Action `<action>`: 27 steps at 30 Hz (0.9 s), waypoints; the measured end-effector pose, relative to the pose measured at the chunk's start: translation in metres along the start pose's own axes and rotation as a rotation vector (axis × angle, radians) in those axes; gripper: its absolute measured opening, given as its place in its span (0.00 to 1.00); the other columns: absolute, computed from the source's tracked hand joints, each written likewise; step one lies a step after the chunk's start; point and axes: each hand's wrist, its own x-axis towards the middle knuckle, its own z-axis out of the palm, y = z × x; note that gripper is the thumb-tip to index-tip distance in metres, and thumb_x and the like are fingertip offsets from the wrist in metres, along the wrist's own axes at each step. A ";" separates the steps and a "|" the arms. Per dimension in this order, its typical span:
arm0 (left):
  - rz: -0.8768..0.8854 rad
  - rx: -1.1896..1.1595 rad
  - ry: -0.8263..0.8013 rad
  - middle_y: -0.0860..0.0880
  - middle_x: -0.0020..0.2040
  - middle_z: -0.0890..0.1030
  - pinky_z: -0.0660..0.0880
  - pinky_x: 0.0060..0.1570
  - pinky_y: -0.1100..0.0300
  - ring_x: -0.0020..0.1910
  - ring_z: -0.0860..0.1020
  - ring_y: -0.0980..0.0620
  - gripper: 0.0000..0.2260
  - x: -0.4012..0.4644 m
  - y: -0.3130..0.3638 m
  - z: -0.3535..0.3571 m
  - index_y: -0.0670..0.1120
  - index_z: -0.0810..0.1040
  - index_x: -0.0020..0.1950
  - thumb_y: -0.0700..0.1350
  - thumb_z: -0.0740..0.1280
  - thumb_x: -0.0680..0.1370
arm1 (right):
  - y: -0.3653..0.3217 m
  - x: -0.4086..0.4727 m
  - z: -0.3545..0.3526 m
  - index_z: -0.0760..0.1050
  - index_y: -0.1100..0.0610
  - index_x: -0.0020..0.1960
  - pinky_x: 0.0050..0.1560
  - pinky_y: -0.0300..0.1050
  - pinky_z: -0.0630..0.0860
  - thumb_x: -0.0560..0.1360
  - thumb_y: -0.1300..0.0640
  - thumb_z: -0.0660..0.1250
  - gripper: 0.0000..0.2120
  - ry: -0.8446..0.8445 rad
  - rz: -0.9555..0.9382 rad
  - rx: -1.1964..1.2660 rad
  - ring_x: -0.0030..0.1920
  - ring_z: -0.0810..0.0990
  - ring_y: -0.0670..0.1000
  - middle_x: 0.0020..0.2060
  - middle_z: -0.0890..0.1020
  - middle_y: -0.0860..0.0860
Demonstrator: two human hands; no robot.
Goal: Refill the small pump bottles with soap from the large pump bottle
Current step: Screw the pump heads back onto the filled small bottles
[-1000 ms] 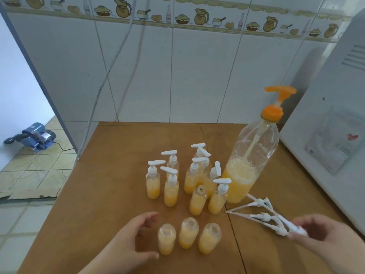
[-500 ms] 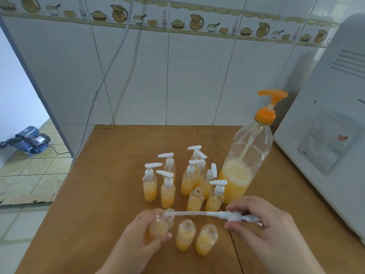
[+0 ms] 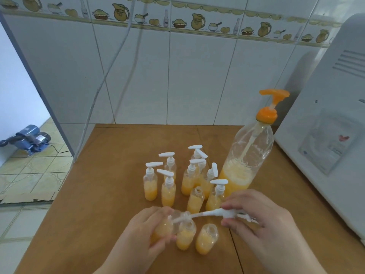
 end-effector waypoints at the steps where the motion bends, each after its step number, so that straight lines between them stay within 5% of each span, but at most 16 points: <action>1: 0.047 0.035 -0.002 0.70 0.58 0.70 0.62 0.58 0.79 0.58 0.68 0.73 0.20 0.001 0.002 0.000 0.60 0.72 0.62 0.67 0.60 0.74 | -0.006 0.001 0.004 0.77 0.42 0.49 0.46 0.24 0.71 0.66 0.44 0.69 0.12 0.019 0.028 0.055 0.48 0.78 0.37 0.46 0.79 0.37; 7: 0.154 0.047 -0.033 0.69 0.58 0.67 0.60 0.57 0.81 0.57 0.67 0.72 0.20 0.010 0.029 -0.005 0.57 0.67 0.64 0.65 0.56 0.77 | -0.036 0.003 0.044 0.74 0.47 0.34 0.31 0.31 0.69 0.57 0.25 0.64 0.25 0.027 0.463 0.373 0.30 0.74 0.42 0.29 0.77 0.43; 9: 0.106 0.005 -0.027 0.73 0.61 0.65 0.61 0.56 0.81 0.58 0.66 0.74 0.20 0.007 0.029 -0.005 0.60 0.66 0.64 0.67 0.57 0.75 | -0.036 0.006 0.046 0.78 0.45 0.37 0.34 0.33 0.70 0.56 0.29 0.67 0.21 -0.015 0.531 0.541 0.32 0.73 0.42 0.30 0.78 0.41; 11: -0.017 -0.107 -0.006 0.74 0.63 0.65 0.63 0.56 0.80 0.60 0.66 0.74 0.24 0.005 0.027 -0.007 0.61 0.69 0.64 0.70 0.59 0.72 | -0.036 0.009 0.044 0.82 0.48 0.46 0.39 0.36 0.74 0.57 0.44 0.76 0.18 -0.024 0.581 0.851 0.40 0.80 0.52 0.41 0.84 0.45; 13: -0.123 -0.178 -0.033 0.72 0.63 0.65 0.64 0.57 0.78 0.62 0.67 0.71 0.29 0.005 0.027 -0.009 0.61 0.70 0.64 0.74 0.57 0.69 | -0.033 0.010 0.042 0.84 0.56 0.44 0.39 0.36 0.77 0.56 0.58 0.77 0.16 0.041 0.629 1.068 0.41 0.83 0.51 0.42 0.85 0.54; 17: -0.178 -0.181 -0.086 0.71 0.62 0.68 0.65 0.59 0.75 0.64 0.65 0.71 0.33 0.007 0.037 -0.016 0.64 0.66 0.65 0.77 0.54 0.65 | -0.029 0.010 0.047 0.85 0.54 0.40 0.38 0.34 0.77 0.41 0.42 0.83 0.31 0.117 0.619 1.169 0.38 0.81 0.46 0.36 0.84 0.53; 21: -0.186 -0.188 -0.142 0.73 0.61 0.69 0.67 0.58 0.73 0.62 0.67 0.71 0.29 0.008 0.043 -0.020 0.68 0.67 0.61 0.77 0.56 0.64 | -0.025 0.011 0.047 0.84 0.58 0.45 0.41 0.37 0.78 0.44 0.44 0.84 0.33 0.099 0.624 1.260 0.45 0.83 0.52 0.45 0.85 0.59; 25: -0.306 -0.608 -0.281 0.65 0.57 0.79 0.70 0.54 0.70 0.56 0.76 0.66 0.23 0.014 0.056 -0.026 0.70 0.73 0.58 0.65 0.70 0.63 | -0.022 0.013 0.046 0.84 0.58 0.39 0.42 0.39 0.78 0.45 0.44 0.84 0.28 0.019 0.632 1.269 0.43 0.83 0.52 0.42 0.85 0.57; 27: -0.371 -0.913 -0.406 0.55 0.52 0.83 0.70 0.54 0.68 0.53 0.79 0.59 0.24 0.015 0.058 -0.027 0.60 0.79 0.58 0.61 0.75 0.63 | -0.020 0.015 0.043 0.84 0.58 0.40 0.43 0.41 0.78 0.45 0.45 0.84 0.28 -0.030 0.642 1.315 0.43 0.82 0.52 0.41 0.85 0.56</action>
